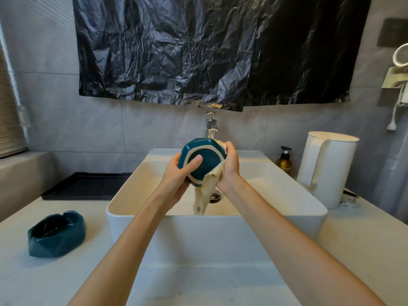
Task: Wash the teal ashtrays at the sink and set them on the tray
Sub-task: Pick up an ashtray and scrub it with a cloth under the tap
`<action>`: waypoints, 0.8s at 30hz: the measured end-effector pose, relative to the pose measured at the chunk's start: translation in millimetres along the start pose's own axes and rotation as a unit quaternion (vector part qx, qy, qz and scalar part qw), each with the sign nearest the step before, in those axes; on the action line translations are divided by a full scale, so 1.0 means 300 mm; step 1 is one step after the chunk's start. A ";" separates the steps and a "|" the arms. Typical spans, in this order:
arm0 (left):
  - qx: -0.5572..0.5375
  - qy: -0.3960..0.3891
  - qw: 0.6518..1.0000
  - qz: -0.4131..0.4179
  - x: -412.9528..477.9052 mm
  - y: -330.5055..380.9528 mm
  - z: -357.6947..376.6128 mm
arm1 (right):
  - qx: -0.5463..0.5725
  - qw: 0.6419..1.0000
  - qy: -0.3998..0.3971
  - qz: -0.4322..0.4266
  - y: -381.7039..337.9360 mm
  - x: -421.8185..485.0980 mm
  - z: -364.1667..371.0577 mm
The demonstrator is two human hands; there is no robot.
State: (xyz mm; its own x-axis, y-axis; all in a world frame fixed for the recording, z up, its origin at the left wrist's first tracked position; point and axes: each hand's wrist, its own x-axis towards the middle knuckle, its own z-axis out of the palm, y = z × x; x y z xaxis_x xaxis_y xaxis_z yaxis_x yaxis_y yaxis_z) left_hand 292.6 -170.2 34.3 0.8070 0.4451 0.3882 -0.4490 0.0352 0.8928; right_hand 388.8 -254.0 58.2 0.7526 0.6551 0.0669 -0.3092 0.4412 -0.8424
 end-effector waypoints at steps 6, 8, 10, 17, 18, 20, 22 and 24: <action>-0.046 -0.047 0.994 -0.088 0.007 0.011 -0.004 | -0.059 0.990 -0.002 0.131 -0.123 0.020 -0.066; -0.041 -0.068 0.994 -0.082 0.004 0.013 -0.004 | -0.080 0.985 -0.012 0.152 -0.150 0.014 -0.075; -0.064 -0.080 0.992 -0.069 -0.002 0.024 0.001 | -0.084 0.984 -0.021 0.157 -0.156 0.016 -0.077; -0.114 -0.017 0.992 -0.055 0.002 0.014 -0.017 | -0.102 0.981 0.008 0.167 -0.061 0.076 -0.083; -0.108 -0.007 0.992 -0.057 0.004 0.010 -0.019 | -0.111 0.985 0.022 0.131 -0.053 0.084 -0.086; -0.096 0.018 0.994 -0.058 0.009 0.004 -0.023 | -0.131 0.989 0.067 -0.005 -0.059 0.078 -0.095; -0.095 0.045 0.993 -0.060 0.017 -0.001 -0.028 | -0.205 0.965 0.064 -0.150 -0.069 0.046 -0.105; -0.104 0.063 0.991 -0.060 0.023 -0.004 -0.029 | -0.313 0.928 -0.011 -0.203 -0.045 0.010 -0.104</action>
State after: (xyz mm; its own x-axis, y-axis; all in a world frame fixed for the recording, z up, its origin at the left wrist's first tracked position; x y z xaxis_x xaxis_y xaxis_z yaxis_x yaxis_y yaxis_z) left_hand 295.3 -159.6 34.0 0.8104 0.5349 0.2389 -0.4327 0.2717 0.8596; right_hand 413.2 -277.1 53.1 0.7195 0.5277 0.4514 0.4001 0.2163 -0.8906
